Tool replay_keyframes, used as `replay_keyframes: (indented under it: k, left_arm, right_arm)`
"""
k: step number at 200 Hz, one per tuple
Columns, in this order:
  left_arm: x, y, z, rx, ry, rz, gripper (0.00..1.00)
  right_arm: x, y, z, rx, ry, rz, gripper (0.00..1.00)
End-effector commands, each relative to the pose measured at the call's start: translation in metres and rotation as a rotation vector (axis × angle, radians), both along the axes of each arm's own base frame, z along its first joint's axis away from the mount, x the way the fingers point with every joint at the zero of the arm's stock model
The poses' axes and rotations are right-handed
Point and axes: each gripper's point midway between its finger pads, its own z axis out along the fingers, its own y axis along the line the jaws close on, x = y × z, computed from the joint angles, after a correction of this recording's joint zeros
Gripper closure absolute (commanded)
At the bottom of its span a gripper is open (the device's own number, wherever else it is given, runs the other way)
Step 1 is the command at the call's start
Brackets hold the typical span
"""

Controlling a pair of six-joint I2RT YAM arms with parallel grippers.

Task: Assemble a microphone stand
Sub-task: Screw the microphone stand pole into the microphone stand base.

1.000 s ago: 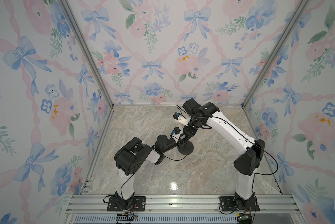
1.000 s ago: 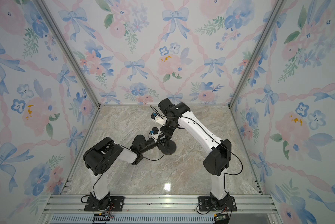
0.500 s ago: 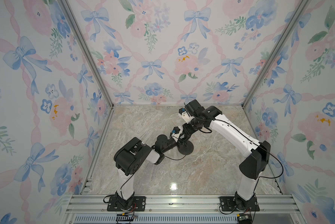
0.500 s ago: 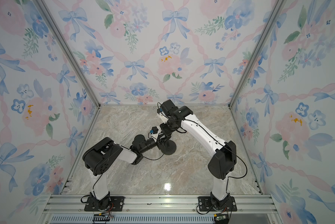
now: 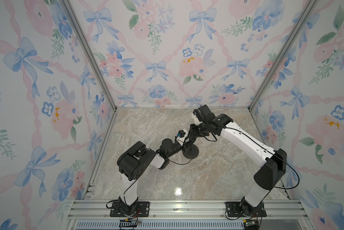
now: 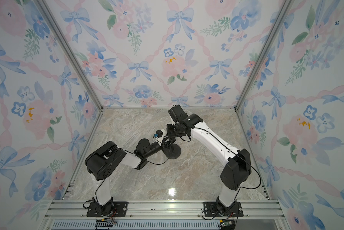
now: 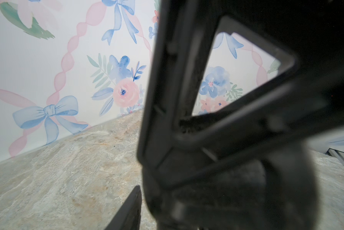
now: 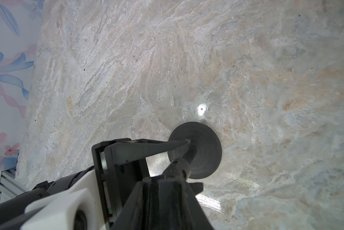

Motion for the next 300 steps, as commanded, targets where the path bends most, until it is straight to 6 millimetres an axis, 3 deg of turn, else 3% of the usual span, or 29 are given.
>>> replay_keyframes:
  k: [1, 31, 52, 74, 87, 111, 122, 134, 152, 173, 201, 248, 271, 300]
  left_arm:
    - [-0.003, 0.001, 0.019, -0.009, -0.061, 0.015, 0.64]
    - [-0.009, -0.006, 0.016, 0.017, -0.092, -0.027, 0.9]
    - [-0.013, -0.011, 0.012, 0.028, -0.097, -0.063, 0.96]
    - [-0.014, -0.014, 0.007, 0.032, -0.089, -0.08, 0.97]
    - [-0.014, -0.015, 0.008, 0.029, -0.088, -0.088, 0.97]
    - [-0.014, -0.016, 0.005, 0.026, -0.075, -0.1, 0.97]
    - [-0.013, -0.016, 0.003, 0.022, -0.064, -0.109, 0.97]
    - [-0.012, -0.017, 0.001, 0.022, -0.056, -0.114, 0.97]
    - [-0.014, -0.017, 0.0, 0.023, -0.056, -0.127, 0.96]
    - [-0.015, -0.018, 0.0, 0.026, -0.058, -0.133, 0.96]
    - [-0.016, -0.019, -0.003, 0.027, -0.052, -0.148, 0.96]
    - [-0.015, -0.018, -0.003, 0.023, -0.045, -0.152, 0.94]
    - [-0.015, -0.018, -0.004, 0.022, -0.04, -0.157, 0.94]
    - [-0.016, -0.018, -0.004, 0.022, -0.039, -0.16, 0.93]
  right_arm:
    - [-0.03, -0.018, -0.05, -0.085, 0.216, -0.081, 0.77]
    - [-0.028, -0.021, -0.04, -0.072, 0.187, -0.074, 0.66]
    - [-0.023, -0.029, -0.026, -0.082, 0.147, -0.039, 0.53]
    - [-0.015, -0.037, 0.002, -0.078, 0.06, 0.064, 0.49]
    - [-0.019, -0.03, 0.022, -0.078, -0.041, 0.268, 0.47]
    - [-0.048, -0.022, 0.046, -0.149, -0.271, 0.787, 0.42]
    - [-0.063, -0.024, 0.044, -0.216, -0.382, 1.051, 0.35]
    - [-0.063, -0.029, 0.036, -0.32, -0.483, 1.24, 0.3]
    - [-0.071, -0.036, 0.023, -0.374, -0.476, 1.503, 0.27]
    - [-0.06, -0.039, 0.01, -0.383, -0.341, 1.603, 0.26]
    - [-0.034, -0.032, 0.004, -0.407, -0.326, 1.57, 0.2]
    - [-0.031, -0.022, -0.001, -0.351, -0.267, 1.559, 0.23]
    - [-0.034, -0.016, -0.005, -0.299, -0.24, 1.546, 0.38]
    - [-0.032, -0.018, -0.014, -0.314, -0.188, 1.517, 0.37]
